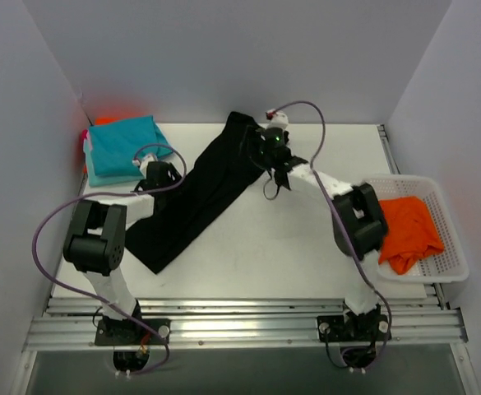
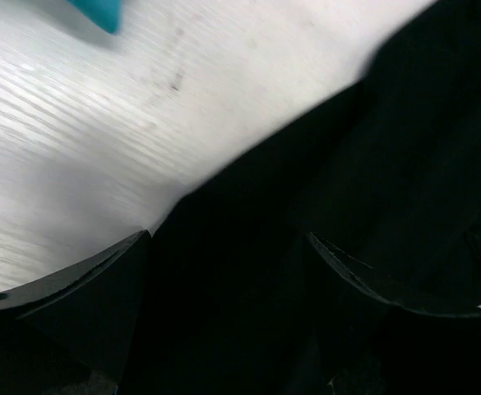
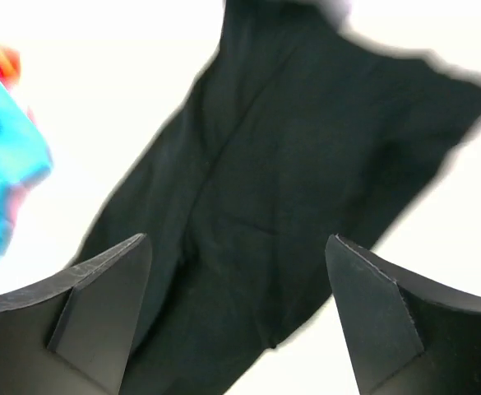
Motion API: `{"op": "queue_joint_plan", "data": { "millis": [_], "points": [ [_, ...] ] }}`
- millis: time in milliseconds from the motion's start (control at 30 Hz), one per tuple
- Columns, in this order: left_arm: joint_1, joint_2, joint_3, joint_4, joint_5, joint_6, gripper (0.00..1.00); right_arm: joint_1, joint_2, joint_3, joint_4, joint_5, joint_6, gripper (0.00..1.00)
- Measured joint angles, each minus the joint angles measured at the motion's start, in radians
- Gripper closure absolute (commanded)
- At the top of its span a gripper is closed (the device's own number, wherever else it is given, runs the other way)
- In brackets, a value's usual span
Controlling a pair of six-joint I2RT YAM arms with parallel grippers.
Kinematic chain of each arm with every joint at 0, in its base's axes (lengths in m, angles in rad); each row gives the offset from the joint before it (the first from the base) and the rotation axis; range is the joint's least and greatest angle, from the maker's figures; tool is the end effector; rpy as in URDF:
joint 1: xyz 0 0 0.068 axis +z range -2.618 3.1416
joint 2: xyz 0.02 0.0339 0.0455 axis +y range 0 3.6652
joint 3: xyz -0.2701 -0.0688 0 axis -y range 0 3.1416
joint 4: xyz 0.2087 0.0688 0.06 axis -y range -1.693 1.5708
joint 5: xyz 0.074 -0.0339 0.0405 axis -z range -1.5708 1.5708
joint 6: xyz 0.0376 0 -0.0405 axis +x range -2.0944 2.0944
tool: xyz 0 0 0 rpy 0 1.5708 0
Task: Fold and stack the t-shirts
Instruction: Fold the tshirt
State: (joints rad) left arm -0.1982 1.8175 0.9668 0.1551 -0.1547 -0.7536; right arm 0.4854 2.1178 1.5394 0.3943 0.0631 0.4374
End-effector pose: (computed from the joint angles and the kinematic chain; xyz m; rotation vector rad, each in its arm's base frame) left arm 0.3482 -0.0640 0.1869 -0.7035 2.1666 -0.3311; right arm 0.4236 0.2208 0.2599 0.0040 1.7954 0.6133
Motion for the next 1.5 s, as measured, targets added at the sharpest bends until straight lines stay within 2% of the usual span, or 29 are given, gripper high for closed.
{"op": "queue_joint_plan", "data": {
  "millis": [167, 267, 500, 700, 867, 1000, 1167, 1300, 1367, 1400, 1433, 1467, 1500],
  "points": [
    [-0.108, 0.001, 0.019, -0.029, -0.026, -0.027, 0.18, 0.041, -0.550, -0.351, 0.092, 0.280, -0.045, 0.15],
    [-0.186, 0.001, 0.021, -0.042, -0.042, -0.062, 0.19, 0.071, -0.811, -0.462, 0.080, 0.399, -0.034, 0.15],
    [-0.463, 0.035, 0.050, -0.046, -0.142, -0.188, 0.18, 0.126, -1.118, -0.647, -0.114, 0.517, 0.065, 0.15],
    [-0.692, 0.159, 0.212, -0.053, -0.173, -0.306, 0.18, 0.190, -1.196, -0.714, -0.366, 0.524, 0.200, 0.16],
    [-0.761, 0.173, 0.265, -0.125, -0.199, -0.335, 0.17, 0.253, -1.198, -0.760, -0.480, 0.526, 0.295, 0.15],
    [-0.719, 0.109, 0.225, -0.190, -0.251, -0.332, 0.16, 0.267, -1.178, -0.796, -0.554, 0.526, 0.338, 0.15],
    [-0.572, -0.082, 0.076, -0.220, -0.322, -0.302, 0.16, 0.268, -1.165, -0.824, -0.576, 0.526, 0.369, 0.14],
    [-0.488, -0.148, 0.030, -0.203, -0.368, -0.248, 0.16, 0.268, -1.139, -0.843, -0.567, 0.533, 0.374, 0.14],
    [-0.483, -0.145, 0.027, -0.166, -0.368, -0.200, 0.16, 0.268, -1.091, -0.844, -0.540, 0.536, 0.368, 0.22],
    [-0.485, -0.136, 0.030, -0.143, -0.364, -0.175, 0.16, 0.266, -1.058, -0.844, -0.517, 0.536, 0.360, 0.34],
    [-0.487, -0.119, 0.042, -0.126, -0.356, -0.147, 0.16, 0.260, -1.024, -0.844, -0.493, 0.534, 0.349, 0.84],
    [-0.488, -0.095, 0.068, -0.120, -0.349, -0.121, 0.16, 0.256, -0.984, -0.843, -0.470, 0.528, 0.335, 0.95],
    [-0.488, -0.060, 0.109, -0.121, -0.338, -0.095, 0.16, 0.249, -0.940, -0.840, -0.445, 0.518, 0.330, 1.00]
  ]
}}
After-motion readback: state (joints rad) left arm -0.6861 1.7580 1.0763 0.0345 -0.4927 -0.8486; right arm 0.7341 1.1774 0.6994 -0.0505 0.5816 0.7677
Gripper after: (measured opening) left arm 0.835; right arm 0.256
